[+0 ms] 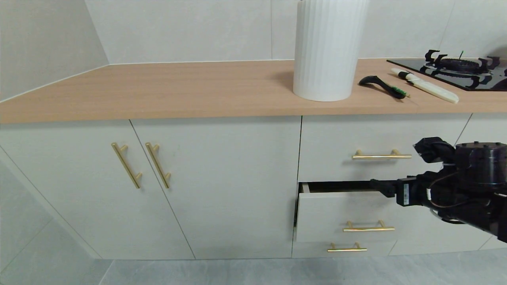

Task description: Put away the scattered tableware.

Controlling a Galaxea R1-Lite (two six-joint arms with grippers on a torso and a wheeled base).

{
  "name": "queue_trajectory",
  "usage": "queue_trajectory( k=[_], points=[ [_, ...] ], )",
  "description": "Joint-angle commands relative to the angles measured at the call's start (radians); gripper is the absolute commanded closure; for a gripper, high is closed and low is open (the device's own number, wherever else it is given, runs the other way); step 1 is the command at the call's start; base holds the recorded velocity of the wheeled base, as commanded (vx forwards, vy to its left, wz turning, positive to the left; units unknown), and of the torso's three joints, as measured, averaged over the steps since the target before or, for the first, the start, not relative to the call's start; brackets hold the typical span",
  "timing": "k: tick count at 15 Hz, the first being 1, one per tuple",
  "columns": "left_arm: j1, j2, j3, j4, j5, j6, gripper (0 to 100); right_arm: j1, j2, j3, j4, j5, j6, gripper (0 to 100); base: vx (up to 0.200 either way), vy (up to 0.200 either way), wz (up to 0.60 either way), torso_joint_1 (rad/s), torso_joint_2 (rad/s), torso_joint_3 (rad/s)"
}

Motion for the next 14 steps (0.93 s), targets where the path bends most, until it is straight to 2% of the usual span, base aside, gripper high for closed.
queue_trajectory(
  k=[1,4,6,14],
  points=[
    [0.0,0.001,0.0,0.0,0.0,0.0,0,0.005,0.285,0.042,-0.275,-0.109,-0.001,0,0.0,0.0,0.0,0.0,0.0,0.0],
    [0.0,0.001,0.0,0.0,0.0,0.0,0,0.005,0.414,0.054,-0.497,-0.159,-0.004,0,0.0,0.0,0.0,0.0,0.0,0.0],
    [0.0,0.001,0.0,0.0,0.0,0.0,0,0.005,0.452,0.051,-0.54,-0.162,-0.004,0,0.0,0.0,0.0,0.0,0.0,0.0],
    [0.0,0.001,0.0,0.0,0.0,0.0,0,0.007,0.426,0.085,-0.532,-0.161,-0.009,0,0.0,0.0,0.0,0.0,0.0,0.0]
  ],
)
